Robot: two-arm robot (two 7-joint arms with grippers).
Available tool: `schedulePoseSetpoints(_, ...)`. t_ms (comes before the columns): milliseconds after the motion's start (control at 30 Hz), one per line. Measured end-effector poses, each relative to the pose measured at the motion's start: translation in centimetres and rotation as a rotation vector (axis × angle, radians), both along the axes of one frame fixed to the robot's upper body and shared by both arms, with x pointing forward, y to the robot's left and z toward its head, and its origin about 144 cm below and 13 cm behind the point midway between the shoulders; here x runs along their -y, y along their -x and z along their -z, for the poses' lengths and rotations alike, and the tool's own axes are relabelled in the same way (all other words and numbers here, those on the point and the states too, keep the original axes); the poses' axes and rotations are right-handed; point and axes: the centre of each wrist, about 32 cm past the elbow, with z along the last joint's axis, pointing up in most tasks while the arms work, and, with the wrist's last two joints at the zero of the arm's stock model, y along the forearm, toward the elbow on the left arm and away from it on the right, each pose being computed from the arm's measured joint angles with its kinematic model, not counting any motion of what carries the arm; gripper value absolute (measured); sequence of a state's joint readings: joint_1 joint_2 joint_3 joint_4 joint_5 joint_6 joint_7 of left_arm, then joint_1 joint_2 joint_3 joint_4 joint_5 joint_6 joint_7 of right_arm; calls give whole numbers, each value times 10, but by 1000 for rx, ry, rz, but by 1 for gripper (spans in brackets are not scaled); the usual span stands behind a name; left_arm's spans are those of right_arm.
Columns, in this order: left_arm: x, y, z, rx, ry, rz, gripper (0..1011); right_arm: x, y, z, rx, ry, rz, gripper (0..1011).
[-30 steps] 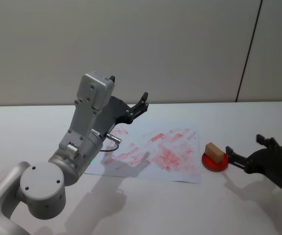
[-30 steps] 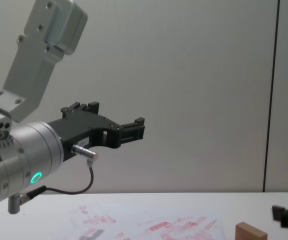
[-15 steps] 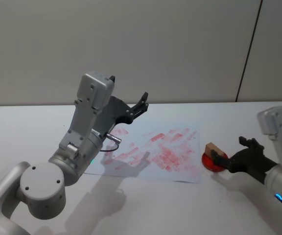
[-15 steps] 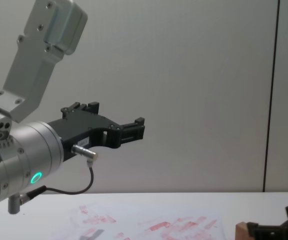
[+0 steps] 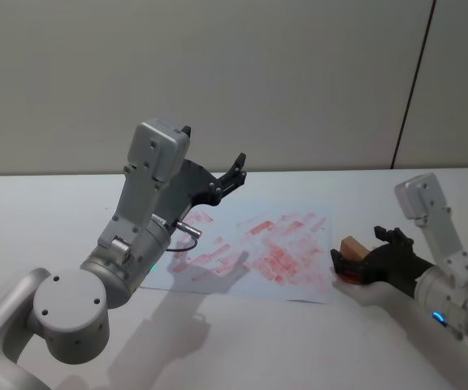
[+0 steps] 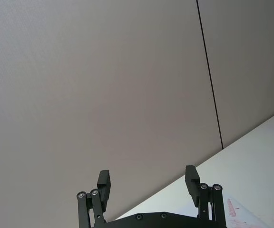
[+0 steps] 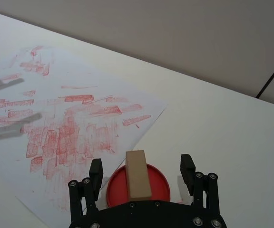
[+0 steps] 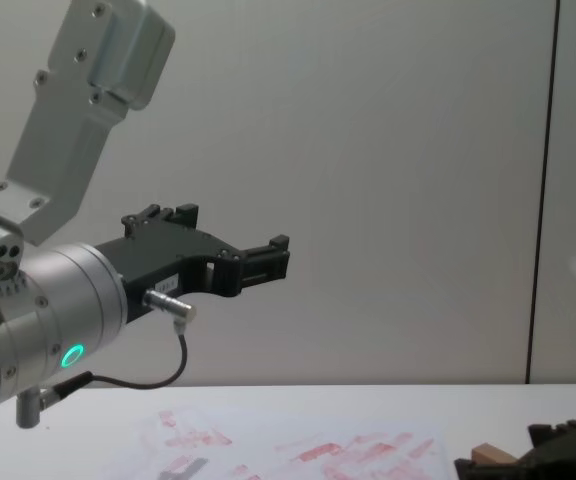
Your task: Use the one hand to pick up the stamp and affix it onto the A4 paper.
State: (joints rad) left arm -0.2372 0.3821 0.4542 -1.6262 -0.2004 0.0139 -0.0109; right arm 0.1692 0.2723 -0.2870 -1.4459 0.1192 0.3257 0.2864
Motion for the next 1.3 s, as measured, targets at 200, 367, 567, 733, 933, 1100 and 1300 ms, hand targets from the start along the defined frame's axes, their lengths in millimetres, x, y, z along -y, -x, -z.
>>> schedulePoseSetpoints(200, 0, 0, 0, 0, 0, 0, 1001, -6, -6, 2, -11, 6, -17, 1001)
schedulePoseSetpoints(367, 0, 0, 0, 0, 0, 0, 1001, -9, -10, 3, -17, 10, -27, 903)
schedulePoseSetpoints(567, 0, 0, 0, 0, 0, 0, 1002, -11, -12, 5, -22, 13, -34, 747)
schedulePoseSetpoints(733, 0, 0, 0, 0, 0, 0, 1001, -12, -14, 5, -24, 14, -39, 575)
schedulePoseSetpoints(933, 0, 0, 0, 0, 0, 0, 1001, -13, -14, 5, -26, 15, -41, 419)
schedulePoseSetpoints(1100, 0, 0, 0, 0, 0, 0, 1002, -14, -15, 5, -26, 16, -42, 250)
schedulePoseSetpoints(1300, 0, 0, 0, 0, 0, 0, 1001, -14, -15, 5, -23, 15, -44, 218)
